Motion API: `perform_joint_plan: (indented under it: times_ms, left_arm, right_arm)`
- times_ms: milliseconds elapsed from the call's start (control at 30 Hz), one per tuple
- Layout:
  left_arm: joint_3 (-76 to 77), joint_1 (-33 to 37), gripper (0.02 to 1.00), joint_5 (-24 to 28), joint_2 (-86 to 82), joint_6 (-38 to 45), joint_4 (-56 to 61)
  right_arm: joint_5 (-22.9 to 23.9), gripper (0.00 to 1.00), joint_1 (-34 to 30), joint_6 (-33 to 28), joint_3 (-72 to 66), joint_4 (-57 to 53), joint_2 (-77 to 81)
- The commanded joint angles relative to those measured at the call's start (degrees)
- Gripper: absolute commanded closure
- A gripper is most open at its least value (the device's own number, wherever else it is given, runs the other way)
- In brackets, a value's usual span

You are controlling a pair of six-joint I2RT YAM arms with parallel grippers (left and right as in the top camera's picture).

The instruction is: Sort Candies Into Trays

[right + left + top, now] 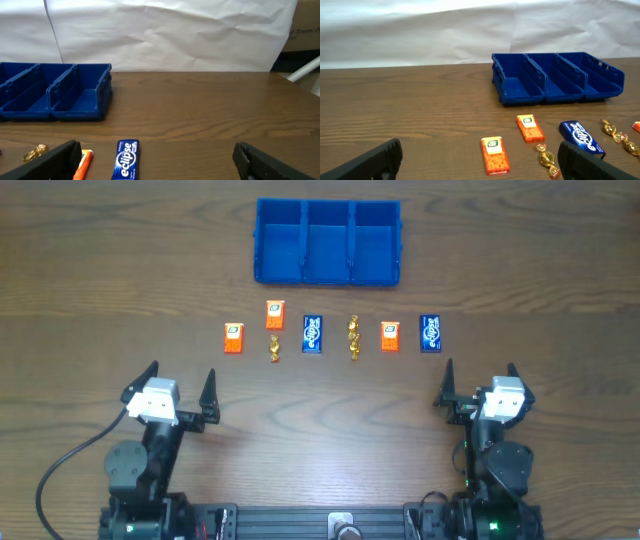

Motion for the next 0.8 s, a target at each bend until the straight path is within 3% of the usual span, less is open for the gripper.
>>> perform_joint_plan:
  times_ms: [33,233,433,800]
  left_arm:
    - [-1.27,0.22,0.020,1.20,-0.39,0.59,-1.66]
    - [2.60,-0.42,0.023,-0.70,4.61,-1.53,-0.74]
    - [30.91,-0.42,0.020,-1.44,33.16,-1.38,-13.79]
    - [56.13,-4.35,0.020,1.46,77.55,-4.46,-24.79]
  right_arm:
    - [-0.26,0.003,-0.46,-0.68,-0.09,-0.33,-0.35]
    - [-0.28,0.003,-0.46,-0.68,-0.09,-0.33,-0.35]
    - [-0.26,0.003,-0.46,-0.68,-0.09,-0.33,-0.35]
    - [-0.26,0.003,-0.46,-0.68,-0.09,-0.33,-0.35]
